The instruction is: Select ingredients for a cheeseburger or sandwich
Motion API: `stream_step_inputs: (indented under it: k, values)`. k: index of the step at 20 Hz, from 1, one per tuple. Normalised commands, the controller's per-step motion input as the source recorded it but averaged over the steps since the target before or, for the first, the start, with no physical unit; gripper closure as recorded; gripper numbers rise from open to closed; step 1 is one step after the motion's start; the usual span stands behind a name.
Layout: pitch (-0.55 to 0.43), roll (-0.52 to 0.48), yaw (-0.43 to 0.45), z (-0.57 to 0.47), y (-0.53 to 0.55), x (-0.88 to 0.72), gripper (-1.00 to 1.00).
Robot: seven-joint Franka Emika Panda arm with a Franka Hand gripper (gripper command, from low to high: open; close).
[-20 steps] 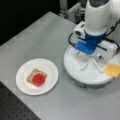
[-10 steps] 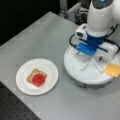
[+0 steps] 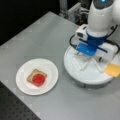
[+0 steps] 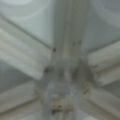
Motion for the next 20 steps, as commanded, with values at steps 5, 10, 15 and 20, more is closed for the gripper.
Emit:
stream_step_inputs:
  k: [5,10,15,20]
  values:
    - [-0.127,-0.075,0.066,-0.13,-0.05,-0.14,-1.00]
    - [-0.118,-0.066,0.137,-0.12,-0.06,-0.14,-1.00]
    - [-0.113,-0.076,0.223,-0.10,-0.09,-0.16,-1.00]
    - [-0.092,-0.081,0.307,-0.05,-0.09,-0.16,-1.00]
